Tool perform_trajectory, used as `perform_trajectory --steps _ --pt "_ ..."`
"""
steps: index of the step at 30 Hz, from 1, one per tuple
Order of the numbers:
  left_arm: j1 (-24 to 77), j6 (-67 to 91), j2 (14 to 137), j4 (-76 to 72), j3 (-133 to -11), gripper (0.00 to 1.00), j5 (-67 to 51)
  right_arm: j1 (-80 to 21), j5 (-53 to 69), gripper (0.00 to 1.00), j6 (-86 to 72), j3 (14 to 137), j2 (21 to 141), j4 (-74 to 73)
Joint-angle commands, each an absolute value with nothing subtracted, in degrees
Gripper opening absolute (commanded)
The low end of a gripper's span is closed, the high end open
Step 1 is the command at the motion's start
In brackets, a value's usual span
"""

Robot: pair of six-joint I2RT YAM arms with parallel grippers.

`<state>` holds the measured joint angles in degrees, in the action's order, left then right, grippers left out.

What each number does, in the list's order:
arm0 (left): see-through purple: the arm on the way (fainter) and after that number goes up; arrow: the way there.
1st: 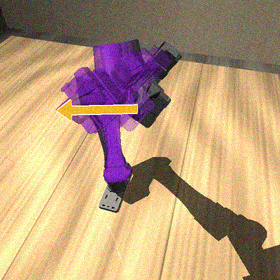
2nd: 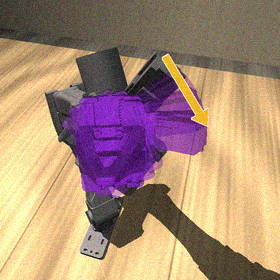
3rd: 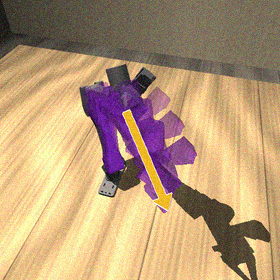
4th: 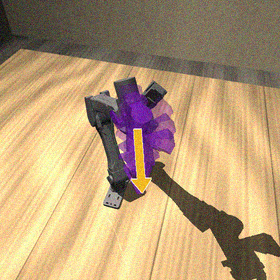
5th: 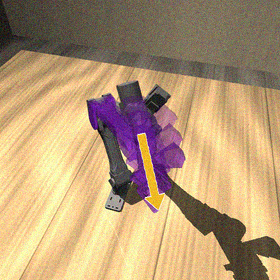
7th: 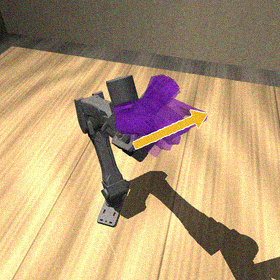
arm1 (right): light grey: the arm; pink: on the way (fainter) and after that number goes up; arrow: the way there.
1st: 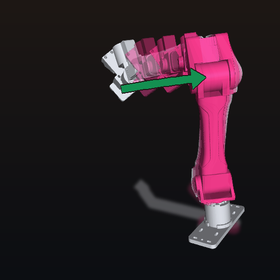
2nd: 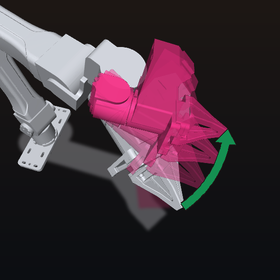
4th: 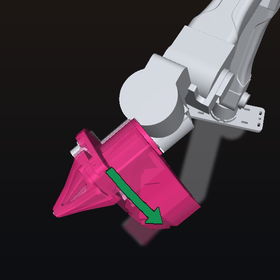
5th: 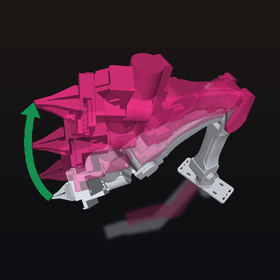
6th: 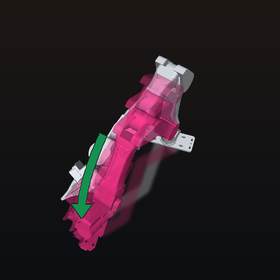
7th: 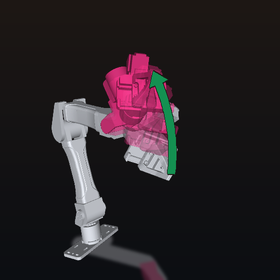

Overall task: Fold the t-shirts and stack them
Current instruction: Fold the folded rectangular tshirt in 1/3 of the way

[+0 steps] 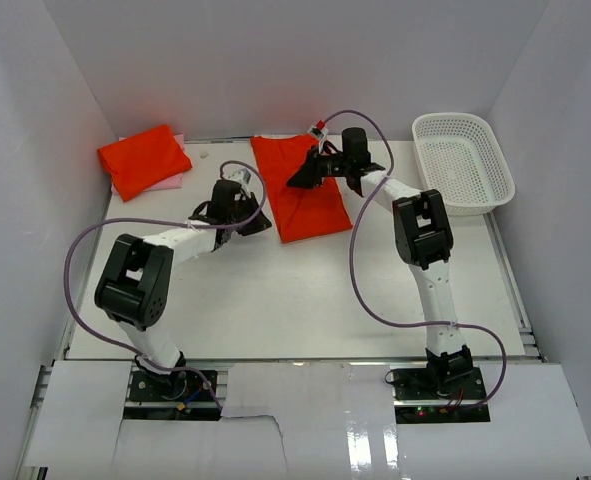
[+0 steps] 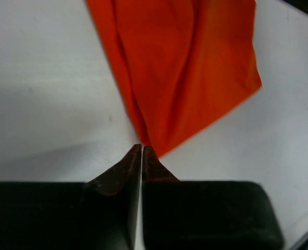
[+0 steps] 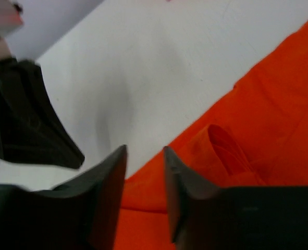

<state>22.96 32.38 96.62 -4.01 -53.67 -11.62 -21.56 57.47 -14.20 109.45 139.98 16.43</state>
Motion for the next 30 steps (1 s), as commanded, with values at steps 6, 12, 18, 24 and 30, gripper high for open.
perform_trajectory --steps 6,12,18,24,30 --pt "18.99 24.89 107.04 7.99 -73.37 0.53 -10.99 -15.65 46.94 0.77 -2.73 108.64 132.9 2.48" --pt "18.55 22.68 113.9 7.21 -82.17 0.53 -11.95 -12.04 43.25 0.78 -0.53 109.69 133.68 -2.29" --pt "18.54 20.22 117.68 4.84 -84.81 0.54 -11.6 -11.25 41.48 0.77 1.58 113.2 136.66 -7.2" --pt "18.54 18.63 120.05 2.55 -85.6 0.54 -10.73 -11.25 42.72 0.7 0.88 113.99 138.43 -7.65" --pt "18.54 18.19 122.34 0.88 -86.57 0.53 -9.76 -11.25 42.01 0.7 1.05 114.61 140.01 -7.73"
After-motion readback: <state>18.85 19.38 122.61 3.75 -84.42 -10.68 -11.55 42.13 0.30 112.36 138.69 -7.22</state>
